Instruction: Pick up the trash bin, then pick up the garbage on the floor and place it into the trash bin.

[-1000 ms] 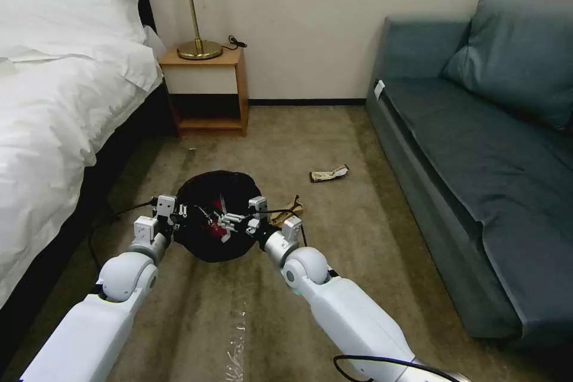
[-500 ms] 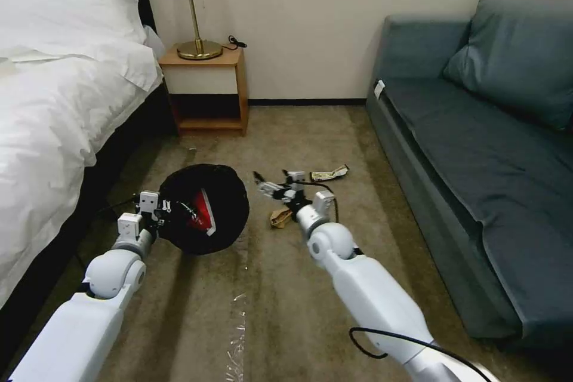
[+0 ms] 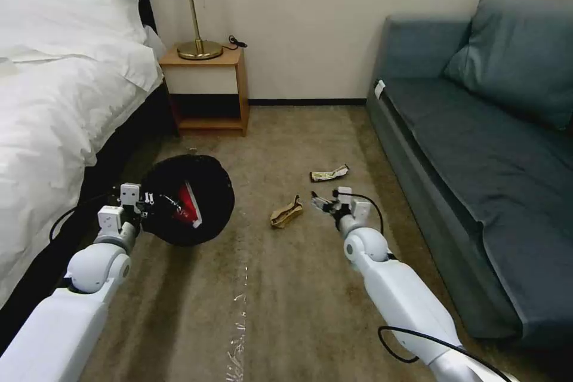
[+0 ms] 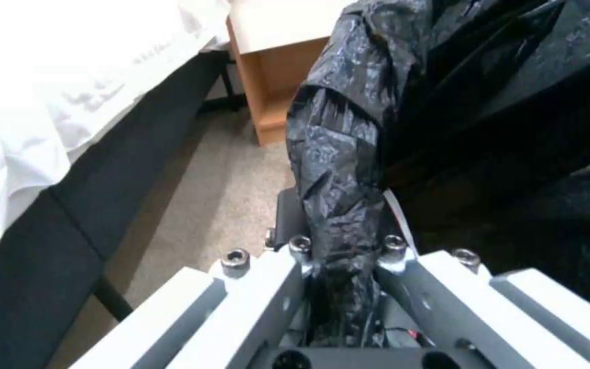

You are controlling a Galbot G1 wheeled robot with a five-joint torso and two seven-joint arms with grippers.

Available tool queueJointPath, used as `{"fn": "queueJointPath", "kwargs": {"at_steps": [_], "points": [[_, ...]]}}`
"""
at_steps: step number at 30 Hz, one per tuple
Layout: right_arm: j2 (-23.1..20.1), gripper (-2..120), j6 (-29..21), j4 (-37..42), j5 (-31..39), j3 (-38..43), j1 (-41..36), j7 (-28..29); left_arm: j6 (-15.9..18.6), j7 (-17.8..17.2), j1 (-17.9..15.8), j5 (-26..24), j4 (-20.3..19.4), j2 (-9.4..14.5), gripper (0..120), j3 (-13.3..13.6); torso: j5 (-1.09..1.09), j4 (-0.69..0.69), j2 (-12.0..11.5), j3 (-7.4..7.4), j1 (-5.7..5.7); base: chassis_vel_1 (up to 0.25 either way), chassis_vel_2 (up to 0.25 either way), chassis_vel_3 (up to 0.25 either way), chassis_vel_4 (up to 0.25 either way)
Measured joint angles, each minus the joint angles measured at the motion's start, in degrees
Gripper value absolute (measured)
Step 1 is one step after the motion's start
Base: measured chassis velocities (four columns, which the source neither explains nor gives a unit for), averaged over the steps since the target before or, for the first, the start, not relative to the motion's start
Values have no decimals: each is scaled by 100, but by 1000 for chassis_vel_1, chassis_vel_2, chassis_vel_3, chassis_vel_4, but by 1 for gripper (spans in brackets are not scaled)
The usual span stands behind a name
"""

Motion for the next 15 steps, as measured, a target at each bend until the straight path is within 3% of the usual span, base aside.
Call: {"fn": "queueJointPath", "kwargs": {"at_steps": [15], "points": [[-334,100,105,-358,84,82,-412,-301,7,-13,213,-4,-167,127,1,-106,-1,0,0,0,0,0,0,0,0]]}}
